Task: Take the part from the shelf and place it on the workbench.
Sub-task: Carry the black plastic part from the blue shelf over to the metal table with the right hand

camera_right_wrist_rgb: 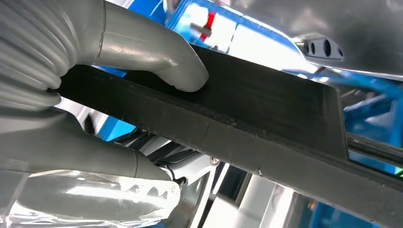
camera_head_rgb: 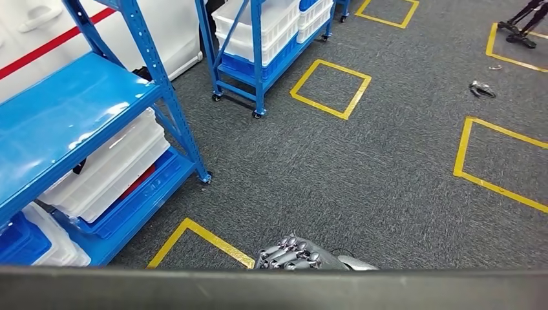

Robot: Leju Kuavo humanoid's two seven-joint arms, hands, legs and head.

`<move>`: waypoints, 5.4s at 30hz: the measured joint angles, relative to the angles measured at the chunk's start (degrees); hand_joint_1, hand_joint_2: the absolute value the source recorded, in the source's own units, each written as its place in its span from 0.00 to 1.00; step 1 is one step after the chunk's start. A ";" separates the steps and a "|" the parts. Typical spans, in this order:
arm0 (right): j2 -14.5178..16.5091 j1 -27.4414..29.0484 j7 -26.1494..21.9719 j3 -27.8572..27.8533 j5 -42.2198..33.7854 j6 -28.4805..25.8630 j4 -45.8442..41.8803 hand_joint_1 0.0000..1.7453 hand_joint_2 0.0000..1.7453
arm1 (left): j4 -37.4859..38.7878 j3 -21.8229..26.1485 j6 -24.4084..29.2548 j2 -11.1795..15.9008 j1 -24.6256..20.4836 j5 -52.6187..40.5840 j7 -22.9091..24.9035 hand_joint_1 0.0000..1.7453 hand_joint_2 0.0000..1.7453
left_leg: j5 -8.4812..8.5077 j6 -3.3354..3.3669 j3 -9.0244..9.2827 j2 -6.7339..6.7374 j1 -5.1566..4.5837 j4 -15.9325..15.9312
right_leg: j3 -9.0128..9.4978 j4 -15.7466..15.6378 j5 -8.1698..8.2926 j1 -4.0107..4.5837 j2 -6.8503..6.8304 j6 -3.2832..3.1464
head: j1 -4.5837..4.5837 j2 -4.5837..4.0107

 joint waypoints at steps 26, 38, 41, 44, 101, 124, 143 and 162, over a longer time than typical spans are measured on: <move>-0.85 -2.35 0.05 -0.73 1.67 3.03 4.71 0.93 1.00 | 0.00 2.51 0.09 -0.73 -1.28 1.93 -1.79 0.00 1.00 | 5.29 0.97 5.19 2.47 -0.52 -12.46 | 1.14 -1.10 -0.29 0.43 -3.03 0.04 | 0.47 0.00; -0.84 -3.01 0.12 -0.63 2.17 3.15 6.53 0.93 1.00 | -0.01 3.92 0.16 -0.84 -0.77 1.72 -2.01 0.00 1.00 | 7.70 0.34 5.06 -3.69 0.96 -14.23 | -0.41 1.17 -0.81 -0.69 4.72 2.28 | 0.48 -0.01; -0.84 -2.83 0.20 -0.63 2.84 3.24 6.53 0.93 1.00 | -0.04 3.93 0.01 -0.86 -0.99 1.32 -1.98 0.00 1.00 | 8.23 1.55 5.20 -1.91 0.95 -14.93 | -1.57 3.22 -2.14 -0.72 2.26 3.12 | 0.68 0.00; -0.85 -2.72 0.24 -0.69 3.07 3.44 6.54 0.93 1.00 | -0.11 3.99 -0.07 -0.83 -0.81 1.10 -1.98 0.00 1.00 | 8.23 2.11 5.19 0.11 0.68 -15.14 | -6.48 13.10 -7.02 -0.77 -1.18 3.62 | 0.92 0.00; 0.73 -3.64 0.58 -1.79 -0.46 8.37 6.52 0.93 1.00 | -0.37 4.24 0.56 -1.37 -1.65 -0.68 -0.69 0.00 1.00 | 7.93 1.03 4.75 -3.26 0.97 -14.39 | -1.19 1.62 -0.78 -0.63 4.71 2.78 | 1.36 0.00; 0.74 -3.81 0.52 -1.82 -0.42 8.39 6.66 0.93 1.00 | -0.44 5.10 0.60 -1.92 -1.21 -0.46 -0.76 0.00 1.00 | 3.07 -0.46 0.05 -0.35 0.36 -2.87 | -0.05 -0.34 0.35 -0.23 1.17 0.50 | 1.90 0.00; 0.64 -3.97 0.70 -1.77 -0.23 8.13 7.40 0.93 1.00 | -0.63 6.44 2.69 -1.84 -1.44 0.73 -0.37 0.00 1.00 | 6.97 1.74 6.29 4.28 0.02 -15.09 | -1.54 1.46 0.32 0.58 -5.65 1.53 | 2.36 -0.01; 1.36 -4.59 0.84 -1.34 -0.81 8.57 8.07 0.93 1.00 | -1.42 9.57 3.67 0.16 -1.89 2.71 -1.44 0.00 1.00 | 7.90 1.22 5.04 -2.57 0.71 -14.73 | -1.34 1.28 -0.07 -0.37 4.24 2.53 | 2.24 0.00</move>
